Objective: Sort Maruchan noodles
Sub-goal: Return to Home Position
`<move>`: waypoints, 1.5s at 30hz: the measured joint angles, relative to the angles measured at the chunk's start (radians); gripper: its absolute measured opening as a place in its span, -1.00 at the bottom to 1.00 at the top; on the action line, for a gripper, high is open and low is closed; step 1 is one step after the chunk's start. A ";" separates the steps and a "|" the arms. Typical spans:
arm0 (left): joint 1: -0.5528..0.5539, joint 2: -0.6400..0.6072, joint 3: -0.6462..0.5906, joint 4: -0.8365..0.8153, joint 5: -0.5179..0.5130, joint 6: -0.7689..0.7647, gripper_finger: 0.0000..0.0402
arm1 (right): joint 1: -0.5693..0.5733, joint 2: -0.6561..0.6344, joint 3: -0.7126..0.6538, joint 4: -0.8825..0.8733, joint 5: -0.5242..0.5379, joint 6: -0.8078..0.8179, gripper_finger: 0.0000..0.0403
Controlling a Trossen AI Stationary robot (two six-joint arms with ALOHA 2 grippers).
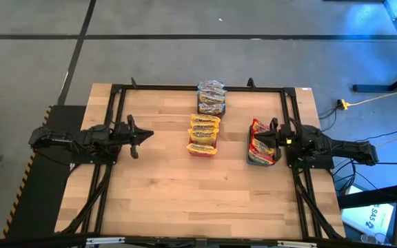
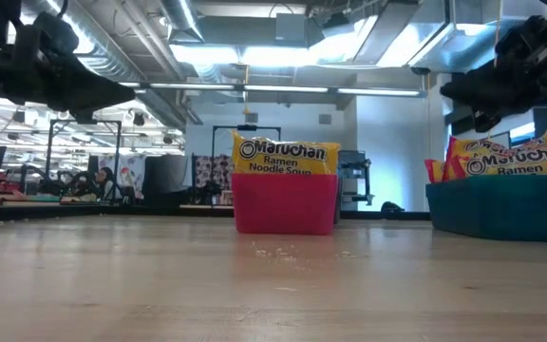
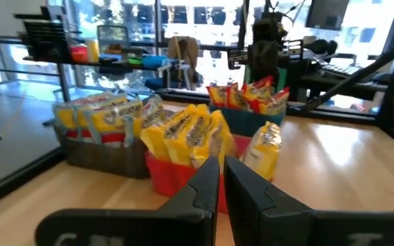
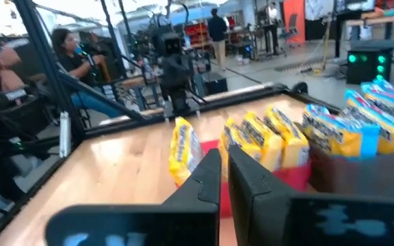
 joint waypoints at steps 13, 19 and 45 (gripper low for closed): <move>0.000 -0.018 0.000 0.005 -0.072 0.007 -0.92 | 0.000 0.023 0.001 -0.022 0.028 -0.018 -1.00; 0.000 -0.018 0.000 0.005 -0.073 0.006 -0.92 | 0.000 0.023 0.001 -0.023 0.029 -0.017 -1.00; 0.000 -0.019 0.000 0.005 -0.074 0.007 -0.92 | 0.000 0.023 0.001 -0.026 0.029 -0.016 -1.00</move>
